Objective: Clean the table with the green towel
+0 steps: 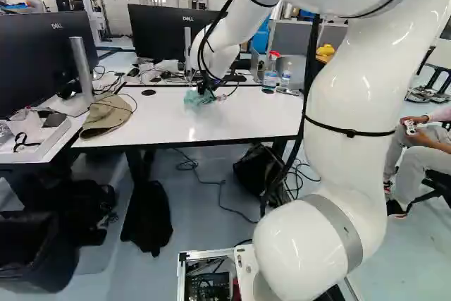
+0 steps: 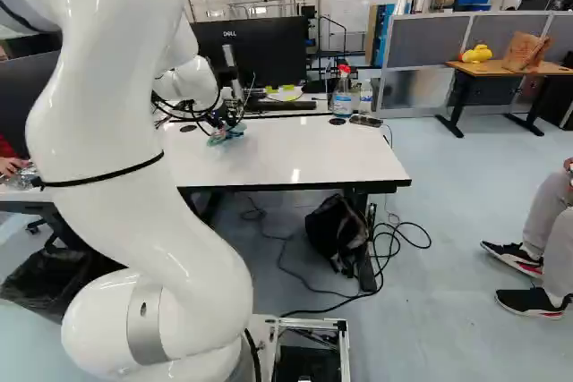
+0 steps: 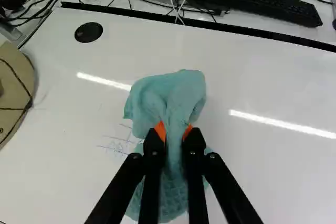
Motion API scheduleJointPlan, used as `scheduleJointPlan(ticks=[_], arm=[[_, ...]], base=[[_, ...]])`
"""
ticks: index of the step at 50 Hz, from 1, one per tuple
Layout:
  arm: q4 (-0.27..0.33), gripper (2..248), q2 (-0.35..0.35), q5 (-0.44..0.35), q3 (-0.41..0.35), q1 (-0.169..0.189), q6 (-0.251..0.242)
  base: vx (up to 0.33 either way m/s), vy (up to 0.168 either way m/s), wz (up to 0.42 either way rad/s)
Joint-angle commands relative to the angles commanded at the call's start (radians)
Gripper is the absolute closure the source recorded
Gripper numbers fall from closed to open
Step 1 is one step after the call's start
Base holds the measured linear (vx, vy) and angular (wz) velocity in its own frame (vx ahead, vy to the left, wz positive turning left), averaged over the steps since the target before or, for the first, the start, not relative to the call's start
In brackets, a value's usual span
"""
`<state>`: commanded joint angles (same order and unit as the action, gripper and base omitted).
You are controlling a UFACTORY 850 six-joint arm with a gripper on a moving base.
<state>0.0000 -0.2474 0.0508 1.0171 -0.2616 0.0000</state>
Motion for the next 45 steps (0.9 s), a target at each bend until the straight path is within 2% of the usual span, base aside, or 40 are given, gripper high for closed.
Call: scheduleJointPlan(ticks=[45], arm=[[0.0, 199, -0.119, 0.0, 0.024, 0.0, 0.0]], base=[[0.0, 0.0, 0.0]])
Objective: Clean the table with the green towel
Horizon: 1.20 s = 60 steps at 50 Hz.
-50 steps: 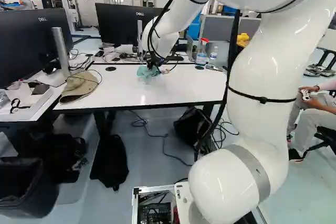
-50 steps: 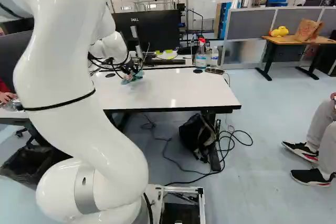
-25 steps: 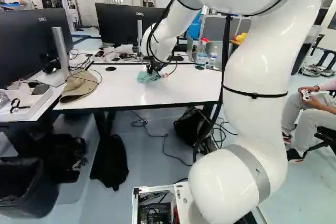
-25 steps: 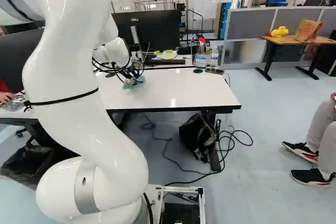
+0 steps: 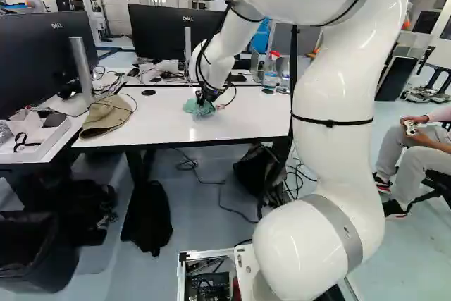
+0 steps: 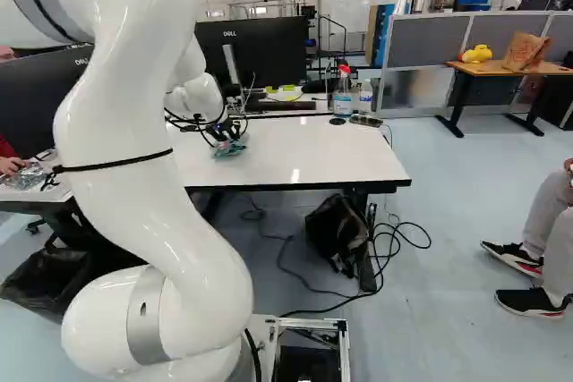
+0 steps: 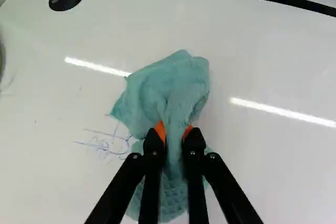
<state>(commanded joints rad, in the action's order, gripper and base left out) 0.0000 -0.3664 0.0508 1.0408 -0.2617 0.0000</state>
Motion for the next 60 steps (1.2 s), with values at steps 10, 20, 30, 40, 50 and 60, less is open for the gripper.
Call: scheduleJointPlan(ticks=[10, 20, 30, 40, 50, 60], arm=[[0.0, 199, -0.011, 0.0, 0.003, 0.0, 0.0], [0.0, 199, -0.011, 0.0, 0.003, 0.0, 0.0], [0.0, 199, 0.01, 0.0, -0.024, -0.014, 0.0], [0.0, 199, 0.027, 0.0, -0.045, -0.037, 0.0], [0.0, 199, 0.008, 0.0, -0.022, -0.063, 0.0], [0.0, 199, -0.012, 0.0, 0.005, -0.091, 0.0]], base=[[0.0, 0.0, 0.0], [0.0, 0.0, 0.0], [0.0, 0.0, 0.0], [0.0, 0.0, 0.0], [0.0, 0.0, 0.0], [0.0, 0.0, 0.0]])
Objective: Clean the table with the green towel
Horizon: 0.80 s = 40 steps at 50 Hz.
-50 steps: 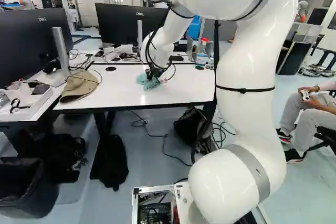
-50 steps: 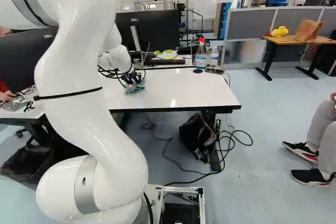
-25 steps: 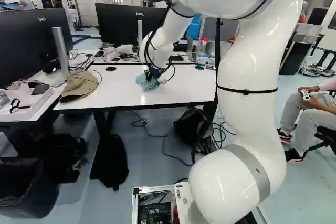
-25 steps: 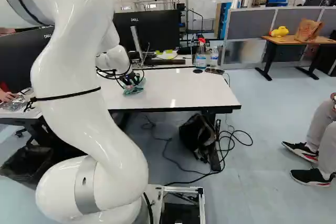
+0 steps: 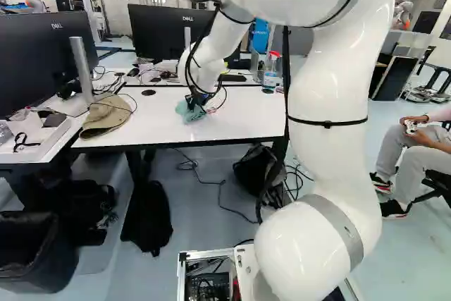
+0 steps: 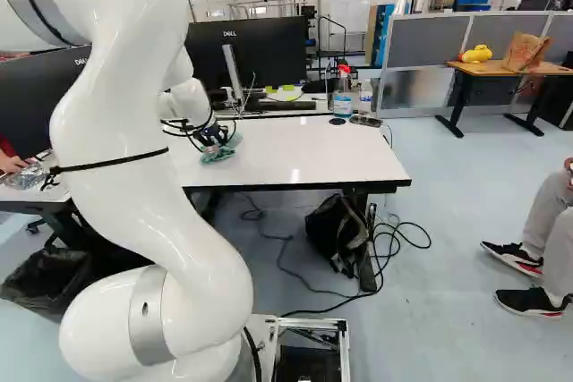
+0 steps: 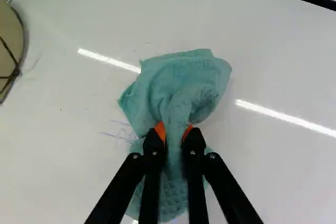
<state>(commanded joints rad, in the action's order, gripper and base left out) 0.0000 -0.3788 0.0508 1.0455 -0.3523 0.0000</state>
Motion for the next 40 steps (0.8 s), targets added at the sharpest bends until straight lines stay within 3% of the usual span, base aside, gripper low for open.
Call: scheduleJointPlan(ticks=[40], arm=[[0.0, 199, -0.054, 0.0, 0.069, -0.11, 0.0]], base=[[0.0, 0.0, 0.0]])
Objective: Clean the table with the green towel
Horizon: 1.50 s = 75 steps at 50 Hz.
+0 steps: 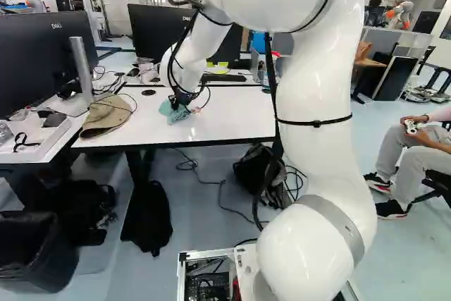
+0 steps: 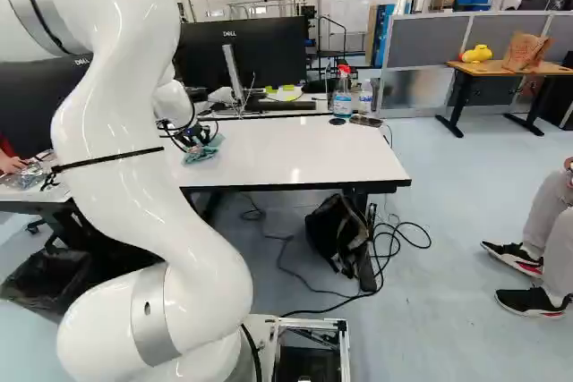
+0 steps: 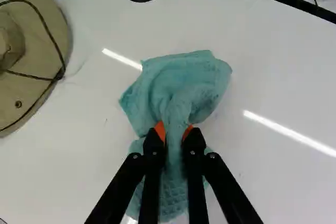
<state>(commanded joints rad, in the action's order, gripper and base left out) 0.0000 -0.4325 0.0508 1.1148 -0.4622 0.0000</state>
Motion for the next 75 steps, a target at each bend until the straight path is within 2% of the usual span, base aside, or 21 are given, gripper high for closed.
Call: scheduleJointPlan(ticks=[18, 34, 52, 75], arm=[[0.0, 199, 0.042, 0.0, -0.054, -0.045, 0.0], [0.0, 199, 0.102, 0.0, -0.13, -0.056, 0.0], [0.0, 199, 0.139, 0.0, -0.176, -0.01, 0.0], [0.0, 199, 0.148, 0.0, -0.187, 0.069, 0.0]], base=[[0.0, 0.0, 0.0], [0.0, 0.0, 0.0], [0.0, 0.0, 0.0], [0.0, 0.0, 0.0]])
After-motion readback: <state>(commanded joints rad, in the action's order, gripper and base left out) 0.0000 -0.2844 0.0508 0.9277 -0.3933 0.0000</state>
